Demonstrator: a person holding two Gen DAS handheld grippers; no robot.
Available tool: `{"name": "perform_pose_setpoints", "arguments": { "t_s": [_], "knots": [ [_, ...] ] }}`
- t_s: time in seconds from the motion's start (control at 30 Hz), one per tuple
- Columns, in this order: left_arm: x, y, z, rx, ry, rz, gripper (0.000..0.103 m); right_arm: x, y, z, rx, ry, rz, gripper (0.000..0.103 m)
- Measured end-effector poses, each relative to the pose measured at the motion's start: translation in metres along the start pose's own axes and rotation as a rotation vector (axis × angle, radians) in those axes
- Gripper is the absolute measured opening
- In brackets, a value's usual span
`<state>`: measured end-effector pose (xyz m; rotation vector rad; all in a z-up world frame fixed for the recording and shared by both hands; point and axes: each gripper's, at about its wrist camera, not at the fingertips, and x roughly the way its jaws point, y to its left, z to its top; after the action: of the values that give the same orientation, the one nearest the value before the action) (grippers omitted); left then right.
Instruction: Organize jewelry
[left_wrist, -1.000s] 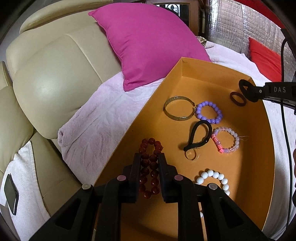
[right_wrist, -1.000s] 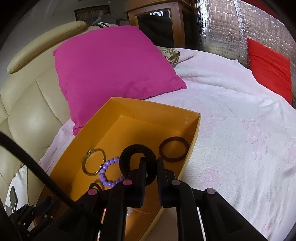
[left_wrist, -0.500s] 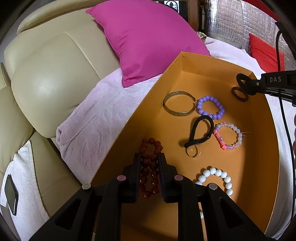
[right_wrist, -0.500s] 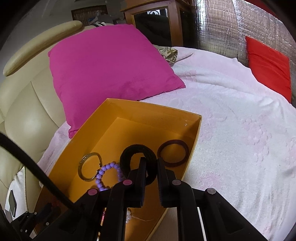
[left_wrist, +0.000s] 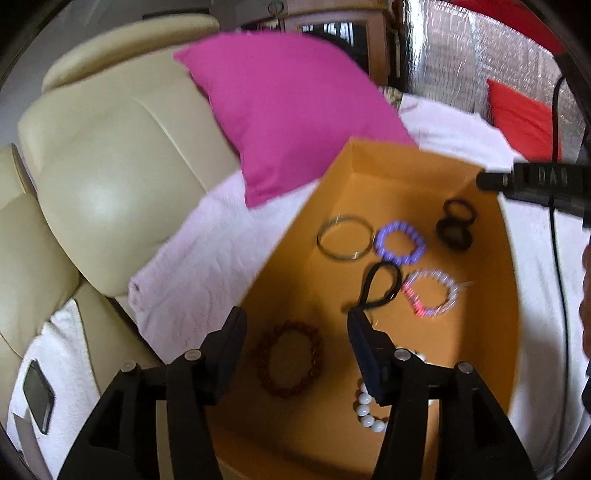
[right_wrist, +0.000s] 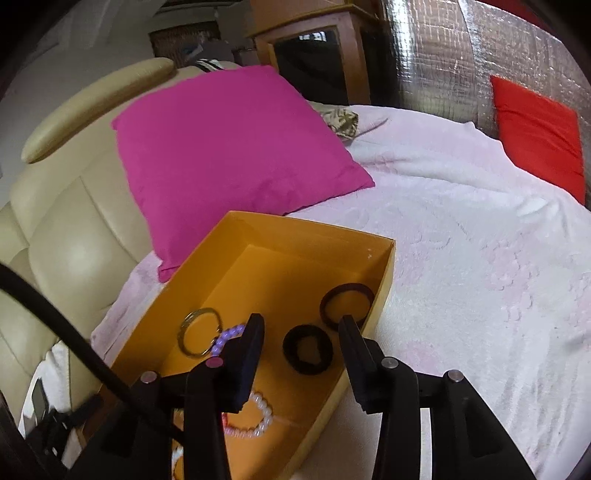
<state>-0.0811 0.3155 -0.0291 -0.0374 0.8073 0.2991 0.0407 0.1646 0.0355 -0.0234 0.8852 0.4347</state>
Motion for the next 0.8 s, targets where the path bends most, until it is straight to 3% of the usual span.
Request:
{"name": "perform_pose_setpoints", "arguments": {
  "t_s": [0.07,0.23,0.53,0.67,0.8],
  "knots": [
    [-0.014,-0.002,0.004,0.009,-0.020,0.002,0.071,-0.014,0.003,-0.004,-0.028,-0.010,0.008,0.046],
    [-0.061,-0.005,0.014,0.035,-0.091,0.025,0.079,-0.064,0.015,-0.019,-0.104,-0.029,0.047,0.046],
    [-0.157,0.003,0.024,-0.051,-0.207,0.033,0.082,-0.189,0.020,-0.051,-0.169,-0.102,0.073,0.052],
    [-0.194,0.001,0.024,-0.072,-0.257,0.081,0.083,-0.240,0.017,-0.064,-0.139,-0.149,0.093,0.059],
    [-0.225,0.001,0.022,-0.103,-0.267,0.048,0.083,-0.277,0.019,-0.079,-0.124,-0.186,0.091,0.063]
  ]
}}
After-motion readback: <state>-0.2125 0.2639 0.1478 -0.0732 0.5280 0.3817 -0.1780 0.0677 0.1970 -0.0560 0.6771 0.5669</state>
